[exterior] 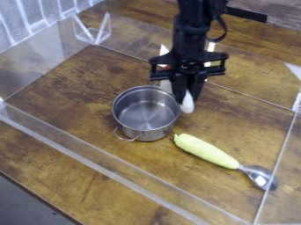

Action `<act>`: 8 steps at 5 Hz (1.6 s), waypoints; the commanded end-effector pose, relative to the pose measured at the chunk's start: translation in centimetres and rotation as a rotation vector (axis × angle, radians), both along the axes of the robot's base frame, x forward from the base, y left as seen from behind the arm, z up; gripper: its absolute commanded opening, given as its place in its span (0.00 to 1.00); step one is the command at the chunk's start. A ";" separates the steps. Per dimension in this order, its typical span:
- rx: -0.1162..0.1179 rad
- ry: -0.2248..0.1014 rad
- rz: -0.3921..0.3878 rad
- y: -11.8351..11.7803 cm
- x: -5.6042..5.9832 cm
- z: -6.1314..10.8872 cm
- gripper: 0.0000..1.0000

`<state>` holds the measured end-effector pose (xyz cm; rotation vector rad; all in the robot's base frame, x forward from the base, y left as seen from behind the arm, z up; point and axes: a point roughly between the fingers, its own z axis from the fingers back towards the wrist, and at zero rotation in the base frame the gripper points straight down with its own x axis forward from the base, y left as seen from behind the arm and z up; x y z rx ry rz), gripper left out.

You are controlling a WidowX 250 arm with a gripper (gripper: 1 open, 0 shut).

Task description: Remove the mushroom from the silver pot and put it on the table

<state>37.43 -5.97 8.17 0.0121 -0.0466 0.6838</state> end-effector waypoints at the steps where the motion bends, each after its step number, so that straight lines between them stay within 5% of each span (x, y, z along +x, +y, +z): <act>1: -0.001 -0.067 -0.096 -1.1 0.4 2.6 0.00; 4: 0.029 -0.066 -0.326 -4.7 1.6 2.0 0.00; 6: 0.057 -0.047 -0.456 -2.8 0.8 0.5 0.00; 8: 0.069 -0.034 -0.534 -2.2 1.1 0.9 0.00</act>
